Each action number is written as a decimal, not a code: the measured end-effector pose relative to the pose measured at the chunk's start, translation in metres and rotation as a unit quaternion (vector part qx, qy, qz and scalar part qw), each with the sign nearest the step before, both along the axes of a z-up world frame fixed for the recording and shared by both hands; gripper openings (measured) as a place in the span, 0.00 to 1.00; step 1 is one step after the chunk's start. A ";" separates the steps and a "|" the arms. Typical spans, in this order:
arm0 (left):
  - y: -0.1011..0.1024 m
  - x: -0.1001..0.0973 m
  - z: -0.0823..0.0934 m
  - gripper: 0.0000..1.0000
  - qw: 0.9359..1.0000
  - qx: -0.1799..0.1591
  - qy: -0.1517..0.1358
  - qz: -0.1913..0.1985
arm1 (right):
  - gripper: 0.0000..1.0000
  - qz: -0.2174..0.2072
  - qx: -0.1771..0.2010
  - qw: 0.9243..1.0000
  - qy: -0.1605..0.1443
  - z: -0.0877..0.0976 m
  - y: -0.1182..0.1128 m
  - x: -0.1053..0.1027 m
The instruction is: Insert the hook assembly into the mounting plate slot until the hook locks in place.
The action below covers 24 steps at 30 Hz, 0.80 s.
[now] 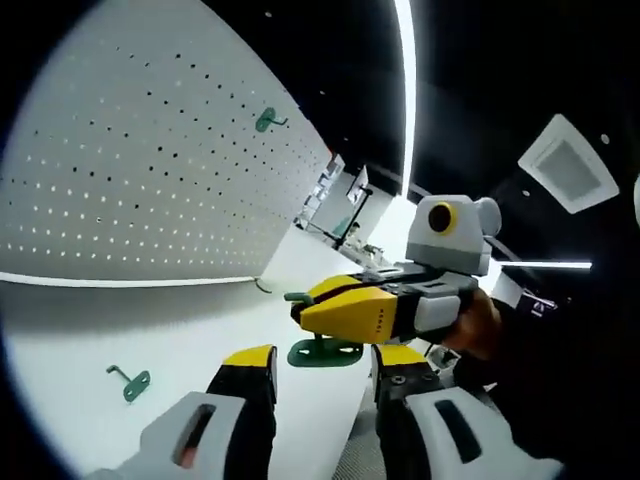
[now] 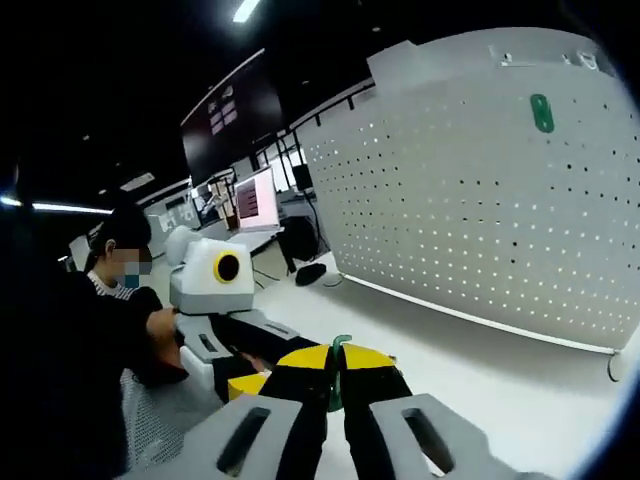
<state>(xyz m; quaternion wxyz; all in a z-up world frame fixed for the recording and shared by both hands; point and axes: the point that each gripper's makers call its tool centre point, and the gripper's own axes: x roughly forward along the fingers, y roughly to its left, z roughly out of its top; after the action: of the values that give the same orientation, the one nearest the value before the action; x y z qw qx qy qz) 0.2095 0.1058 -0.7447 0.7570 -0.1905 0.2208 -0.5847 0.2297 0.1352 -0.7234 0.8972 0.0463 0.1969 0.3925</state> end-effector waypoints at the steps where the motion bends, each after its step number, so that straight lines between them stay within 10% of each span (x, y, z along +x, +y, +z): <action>1: 0.000 0.001 0.000 0.35 1.000 -0.001 0.000 0.002 | 0.01 0.003 0.002 1.000 0.001 0.001 0.001 -0.001; 11: -0.001 0.000 0.004 0.31 1.000 -0.008 -0.004 0.002 | 0.01 0.003 0.020 1.000 -0.010 0.006 0.002 -0.001; 24: 0.003 0.004 -0.016 0.29 0.983 0.122 -0.135 0.007 | 0.02 0.004 -0.032 0.999 0.012 -0.011 0.002 -0.003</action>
<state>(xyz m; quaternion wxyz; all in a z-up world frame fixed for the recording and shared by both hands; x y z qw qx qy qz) 0.2131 0.1086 -0.7611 0.8018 -0.0178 0.1843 -0.5682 0.2266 0.1368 -0.7339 0.8942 0.0216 0.2201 0.3893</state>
